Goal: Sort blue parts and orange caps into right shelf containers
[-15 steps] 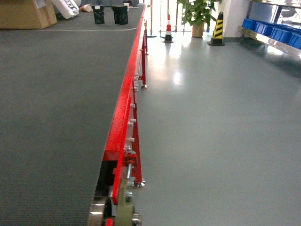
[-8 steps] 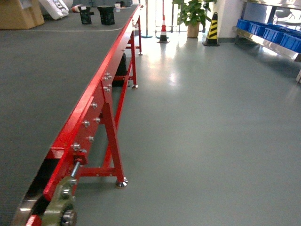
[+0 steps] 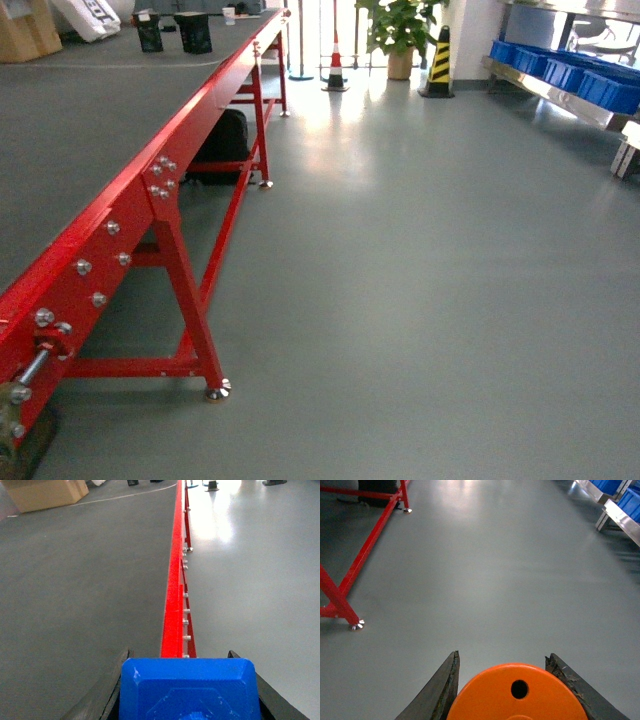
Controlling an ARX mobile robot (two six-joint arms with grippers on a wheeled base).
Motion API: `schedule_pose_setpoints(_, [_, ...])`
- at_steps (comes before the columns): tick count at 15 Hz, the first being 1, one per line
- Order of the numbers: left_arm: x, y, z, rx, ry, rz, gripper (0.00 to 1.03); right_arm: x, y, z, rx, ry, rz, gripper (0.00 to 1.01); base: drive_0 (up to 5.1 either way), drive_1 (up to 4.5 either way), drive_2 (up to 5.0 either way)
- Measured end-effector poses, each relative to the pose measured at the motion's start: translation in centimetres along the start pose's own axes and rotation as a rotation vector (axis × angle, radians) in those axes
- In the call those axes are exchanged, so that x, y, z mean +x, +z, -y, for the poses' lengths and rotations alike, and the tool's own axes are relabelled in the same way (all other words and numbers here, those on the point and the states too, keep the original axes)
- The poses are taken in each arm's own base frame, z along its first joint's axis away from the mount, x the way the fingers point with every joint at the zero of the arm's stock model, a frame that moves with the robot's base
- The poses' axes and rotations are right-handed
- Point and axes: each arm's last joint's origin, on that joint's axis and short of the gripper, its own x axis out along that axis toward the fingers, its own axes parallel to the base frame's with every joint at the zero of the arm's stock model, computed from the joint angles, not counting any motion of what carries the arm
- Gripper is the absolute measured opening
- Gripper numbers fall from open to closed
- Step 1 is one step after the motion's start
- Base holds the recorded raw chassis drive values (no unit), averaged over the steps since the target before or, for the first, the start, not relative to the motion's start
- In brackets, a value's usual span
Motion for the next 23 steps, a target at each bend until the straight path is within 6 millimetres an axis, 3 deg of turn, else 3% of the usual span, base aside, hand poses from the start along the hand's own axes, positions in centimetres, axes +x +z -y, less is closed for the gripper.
schedule_pose_setpoints(23, [0.0,0.02,0.0,0.0,0.0,0.002,0.44,0.0,0.0,0.0,0.0,0.0,0.0,0.44,5.0,-2.28,-2.5])
